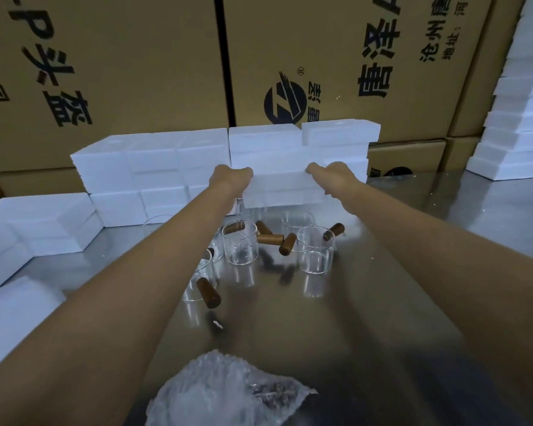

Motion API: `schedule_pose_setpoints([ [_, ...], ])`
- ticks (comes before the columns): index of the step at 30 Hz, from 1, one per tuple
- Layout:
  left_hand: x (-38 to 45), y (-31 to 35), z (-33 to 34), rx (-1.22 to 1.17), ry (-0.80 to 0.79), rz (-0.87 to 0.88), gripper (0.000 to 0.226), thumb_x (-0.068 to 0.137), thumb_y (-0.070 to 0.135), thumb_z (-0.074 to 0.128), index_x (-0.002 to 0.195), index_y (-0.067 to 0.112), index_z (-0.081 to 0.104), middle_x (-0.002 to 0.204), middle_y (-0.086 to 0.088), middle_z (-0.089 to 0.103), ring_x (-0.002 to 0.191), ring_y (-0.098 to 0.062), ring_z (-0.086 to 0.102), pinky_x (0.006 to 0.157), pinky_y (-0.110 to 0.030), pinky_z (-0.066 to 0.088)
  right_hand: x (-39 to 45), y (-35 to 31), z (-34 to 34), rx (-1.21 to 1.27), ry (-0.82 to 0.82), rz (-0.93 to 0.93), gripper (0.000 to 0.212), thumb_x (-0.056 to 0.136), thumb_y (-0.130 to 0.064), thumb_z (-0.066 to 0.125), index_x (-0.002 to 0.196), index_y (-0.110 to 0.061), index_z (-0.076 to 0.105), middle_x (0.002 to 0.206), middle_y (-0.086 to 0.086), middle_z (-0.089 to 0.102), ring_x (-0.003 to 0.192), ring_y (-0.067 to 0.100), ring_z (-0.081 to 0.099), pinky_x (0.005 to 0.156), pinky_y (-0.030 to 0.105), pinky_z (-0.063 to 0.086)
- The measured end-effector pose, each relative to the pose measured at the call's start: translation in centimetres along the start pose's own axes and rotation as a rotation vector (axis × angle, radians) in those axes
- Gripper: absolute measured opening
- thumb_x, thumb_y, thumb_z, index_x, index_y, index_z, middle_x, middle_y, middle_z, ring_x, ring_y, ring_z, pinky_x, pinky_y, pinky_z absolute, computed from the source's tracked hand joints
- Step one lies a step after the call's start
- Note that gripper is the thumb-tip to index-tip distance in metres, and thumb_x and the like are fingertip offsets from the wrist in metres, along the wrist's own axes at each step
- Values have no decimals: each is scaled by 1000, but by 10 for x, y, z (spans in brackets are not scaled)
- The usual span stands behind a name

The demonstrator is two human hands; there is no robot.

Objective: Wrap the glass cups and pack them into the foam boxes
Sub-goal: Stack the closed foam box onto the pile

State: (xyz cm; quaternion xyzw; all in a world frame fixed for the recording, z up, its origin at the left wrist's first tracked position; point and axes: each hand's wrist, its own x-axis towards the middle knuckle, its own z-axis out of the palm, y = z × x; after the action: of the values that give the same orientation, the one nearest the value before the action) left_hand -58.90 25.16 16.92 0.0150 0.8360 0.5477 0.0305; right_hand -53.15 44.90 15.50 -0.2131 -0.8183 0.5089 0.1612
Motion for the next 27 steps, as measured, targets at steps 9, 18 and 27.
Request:
schedule_pose_setpoints([
  [9,-90,51,-40,-231,-80,94,22,90,29,70,103,14,60,110,-6,68,84,-14,67,62,-21,42,-92,-51,-63,74,125,-109,42,94,-50,50,116,-16,41,99,-4,41,83,12,46,62,30,34],
  [18,-245,32,-79,-111,-249,104,36,91,30,71,119,10,60,113,-2,66,101,-19,68,102,-39,51,-239,-23,-115,-48,46,-97,38,92,-50,47,103,-15,49,88,1,51,78,17,52,63,30,36],
  [27,-343,-27,-63,58,-457,38,23,94,22,67,103,1,70,103,-13,75,80,-22,68,87,-37,58,-344,50,-151,-279,-73,68,42,94,-46,52,76,-9,57,63,4,57,46,10,53,45,20,38],
])
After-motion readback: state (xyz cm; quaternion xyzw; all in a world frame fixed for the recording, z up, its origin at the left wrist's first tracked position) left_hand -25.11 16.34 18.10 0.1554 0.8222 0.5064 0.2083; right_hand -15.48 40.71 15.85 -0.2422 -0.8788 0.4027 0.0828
